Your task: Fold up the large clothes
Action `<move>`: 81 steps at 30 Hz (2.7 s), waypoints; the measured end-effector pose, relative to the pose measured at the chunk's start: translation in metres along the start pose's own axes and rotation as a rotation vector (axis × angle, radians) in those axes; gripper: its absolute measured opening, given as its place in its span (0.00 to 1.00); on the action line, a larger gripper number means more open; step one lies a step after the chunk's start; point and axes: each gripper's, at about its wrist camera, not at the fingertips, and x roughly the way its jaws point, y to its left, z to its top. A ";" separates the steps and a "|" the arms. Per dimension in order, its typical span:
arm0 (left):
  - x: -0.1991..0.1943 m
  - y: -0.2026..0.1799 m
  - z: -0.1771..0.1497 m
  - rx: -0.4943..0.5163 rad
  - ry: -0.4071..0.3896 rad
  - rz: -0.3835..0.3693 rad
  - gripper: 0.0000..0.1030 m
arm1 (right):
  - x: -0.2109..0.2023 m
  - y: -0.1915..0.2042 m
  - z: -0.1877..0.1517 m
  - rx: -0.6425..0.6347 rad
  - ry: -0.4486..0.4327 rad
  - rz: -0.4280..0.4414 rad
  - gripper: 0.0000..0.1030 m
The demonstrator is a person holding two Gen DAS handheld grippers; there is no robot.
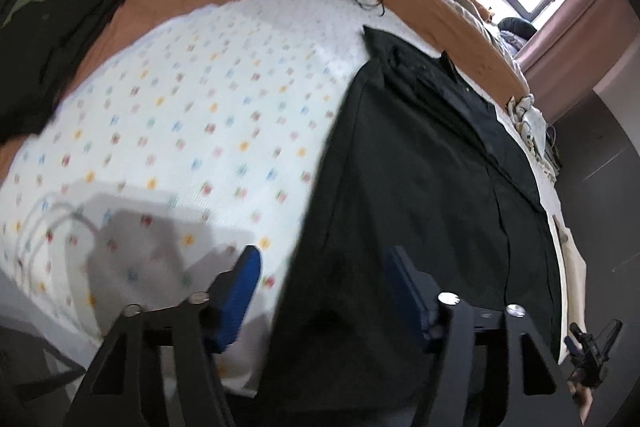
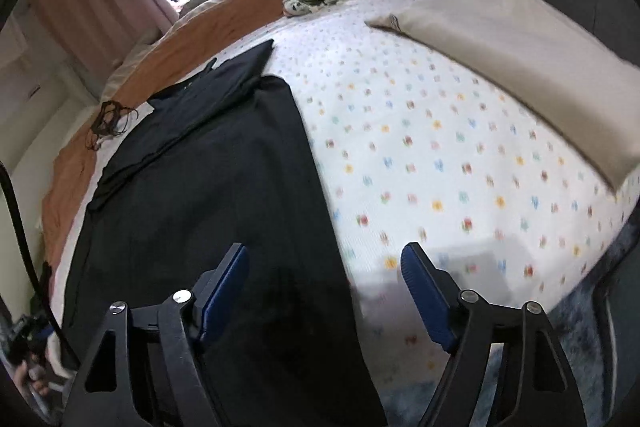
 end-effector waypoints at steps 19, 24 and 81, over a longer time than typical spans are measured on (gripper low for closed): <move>-0.010 0.048 -0.054 -0.175 0.134 -0.280 0.46 | 0.005 -0.055 -0.060 0.257 0.035 0.321 0.73; -0.009 0.051 -0.054 -0.204 0.120 -0.337 0.46 | 0.011 -0.055 -0.075 0.299 0.041 0.487 0.73; -0.076 0.027 -0.051 -0.312 -0.120 -0.483 0.03 | -0.060 0.005 -0.048 0.300 -0.129 0.516 0.04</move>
